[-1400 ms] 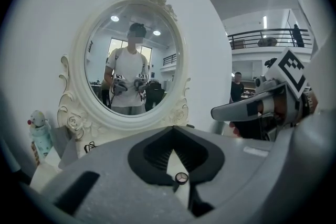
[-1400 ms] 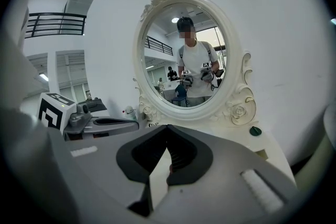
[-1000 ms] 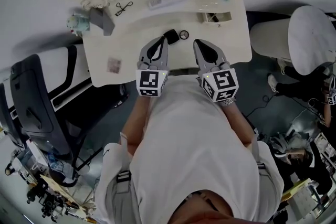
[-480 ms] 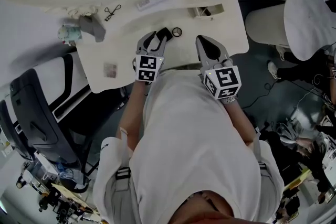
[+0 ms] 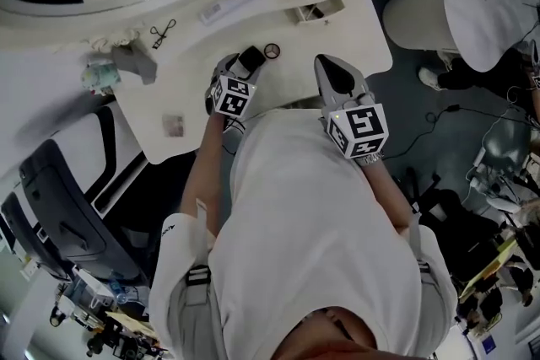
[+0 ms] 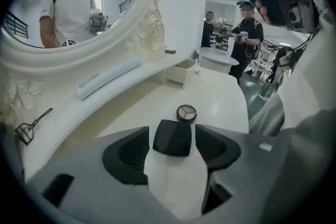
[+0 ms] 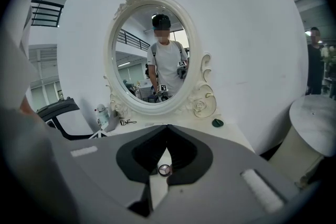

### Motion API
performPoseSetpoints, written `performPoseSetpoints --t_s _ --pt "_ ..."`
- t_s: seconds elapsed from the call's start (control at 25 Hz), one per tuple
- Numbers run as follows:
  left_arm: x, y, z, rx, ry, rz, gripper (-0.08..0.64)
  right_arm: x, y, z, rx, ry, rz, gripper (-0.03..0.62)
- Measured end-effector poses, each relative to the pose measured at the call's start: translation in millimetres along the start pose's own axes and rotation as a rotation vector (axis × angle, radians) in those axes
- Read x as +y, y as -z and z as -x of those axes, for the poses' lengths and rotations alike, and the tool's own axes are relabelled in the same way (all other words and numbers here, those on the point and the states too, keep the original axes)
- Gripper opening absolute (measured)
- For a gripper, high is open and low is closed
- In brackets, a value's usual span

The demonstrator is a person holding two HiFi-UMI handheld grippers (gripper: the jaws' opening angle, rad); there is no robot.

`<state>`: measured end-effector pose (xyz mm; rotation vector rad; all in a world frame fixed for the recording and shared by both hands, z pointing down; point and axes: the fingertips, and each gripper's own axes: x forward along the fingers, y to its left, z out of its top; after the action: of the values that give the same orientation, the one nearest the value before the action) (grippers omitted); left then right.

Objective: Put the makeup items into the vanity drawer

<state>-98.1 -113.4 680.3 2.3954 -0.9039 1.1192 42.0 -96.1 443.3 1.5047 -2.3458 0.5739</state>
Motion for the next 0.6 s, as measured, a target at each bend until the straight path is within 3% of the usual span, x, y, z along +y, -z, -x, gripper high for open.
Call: performPoseSetpoints --t_s 0.24,0.6 --pt "-2.0 25.2 -21.8 0.113 0.071 -0.047 0.318 -6.3 2.5 2.4 0.009 0.041 -0.020 0.008" --pt "-2.2 41.1 -37.3 0.186 0.095 -0.081 0.334 -5.0 6.7 2.0 0.018 0.079 -0.035 0.008"
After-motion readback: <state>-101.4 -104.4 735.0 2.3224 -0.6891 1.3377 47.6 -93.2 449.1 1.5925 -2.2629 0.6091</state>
